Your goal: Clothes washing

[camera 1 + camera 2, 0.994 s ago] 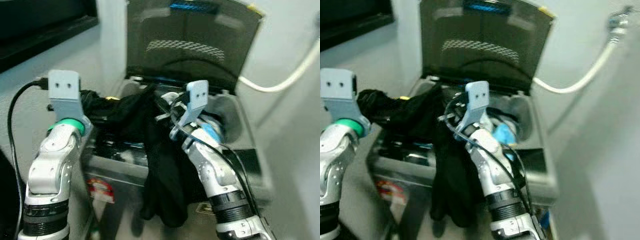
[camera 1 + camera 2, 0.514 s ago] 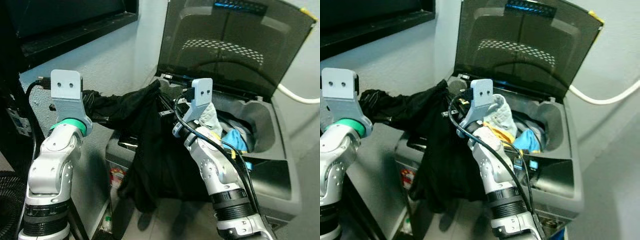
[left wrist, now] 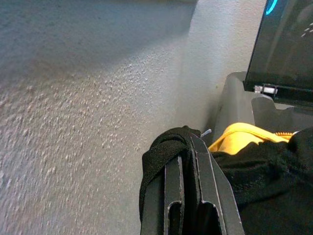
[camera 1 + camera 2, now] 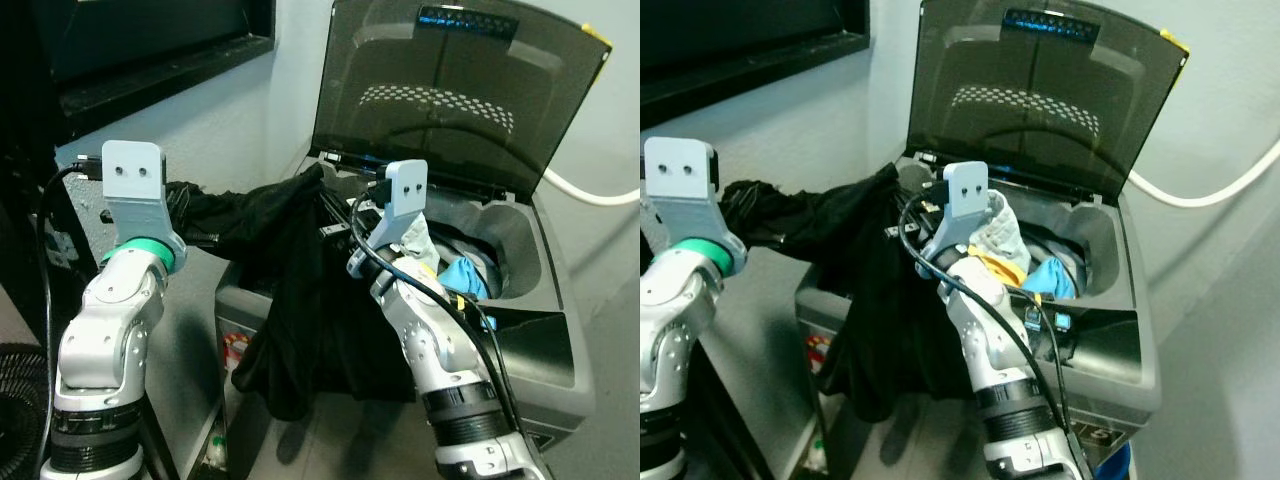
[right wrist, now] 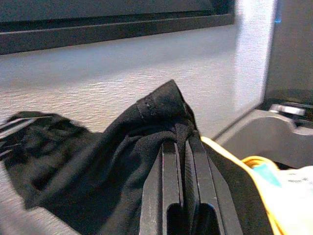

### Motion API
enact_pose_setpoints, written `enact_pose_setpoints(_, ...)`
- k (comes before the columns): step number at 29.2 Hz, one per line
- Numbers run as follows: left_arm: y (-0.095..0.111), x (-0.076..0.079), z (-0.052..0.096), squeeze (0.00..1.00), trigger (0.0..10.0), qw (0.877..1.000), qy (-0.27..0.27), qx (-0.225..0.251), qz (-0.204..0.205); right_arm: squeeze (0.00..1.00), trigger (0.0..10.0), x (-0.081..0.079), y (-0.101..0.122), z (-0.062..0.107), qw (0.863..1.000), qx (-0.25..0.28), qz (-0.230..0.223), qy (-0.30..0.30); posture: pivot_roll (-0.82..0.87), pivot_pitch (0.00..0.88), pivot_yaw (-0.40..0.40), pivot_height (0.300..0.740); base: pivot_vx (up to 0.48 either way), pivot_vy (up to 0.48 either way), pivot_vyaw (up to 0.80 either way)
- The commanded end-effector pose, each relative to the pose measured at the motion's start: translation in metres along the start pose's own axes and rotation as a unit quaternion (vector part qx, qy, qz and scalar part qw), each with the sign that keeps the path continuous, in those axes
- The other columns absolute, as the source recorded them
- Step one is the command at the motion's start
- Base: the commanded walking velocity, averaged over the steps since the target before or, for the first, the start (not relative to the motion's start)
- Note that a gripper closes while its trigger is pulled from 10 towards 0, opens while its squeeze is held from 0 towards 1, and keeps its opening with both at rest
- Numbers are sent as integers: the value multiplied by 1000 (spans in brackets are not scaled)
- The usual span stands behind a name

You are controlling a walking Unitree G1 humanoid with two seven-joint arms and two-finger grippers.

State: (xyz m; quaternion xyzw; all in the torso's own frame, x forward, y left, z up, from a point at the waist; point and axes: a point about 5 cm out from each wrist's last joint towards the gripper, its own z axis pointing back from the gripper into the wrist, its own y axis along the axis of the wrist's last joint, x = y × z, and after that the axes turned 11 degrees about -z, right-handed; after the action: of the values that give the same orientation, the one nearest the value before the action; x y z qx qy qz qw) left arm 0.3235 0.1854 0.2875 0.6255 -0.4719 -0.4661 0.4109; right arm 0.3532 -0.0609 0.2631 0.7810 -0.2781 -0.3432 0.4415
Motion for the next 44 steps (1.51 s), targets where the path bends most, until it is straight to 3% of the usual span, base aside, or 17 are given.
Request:
enact_pose_setpoints(1,-1,-4,0,0,10000,1000,5,-4,-6,0,10000,0,2,0,1000,6,0,-2,93,7,-32,740,0,0,0)
enact_pose_setpoints(22,-3,-2,0,0,10000,1000,-1,-7,-10,0,10000,-2,1,0,1000,4,3,-3,96,5,-34,740,0,0,0)
enact_pose_setpoints(31,-2,1,-1,0,10000,1000,-1,-5,-4,0,10000,-2,1,1,1000,2,8,-2,90,0,-33,740,0,-395,0)
enact_pose_setpoints(44,3,-5,0,0,10000,1000,10,11,-2,0,10000,-8,15,-6,1000,29,10,8,93,0,-51,740,0,0,0)
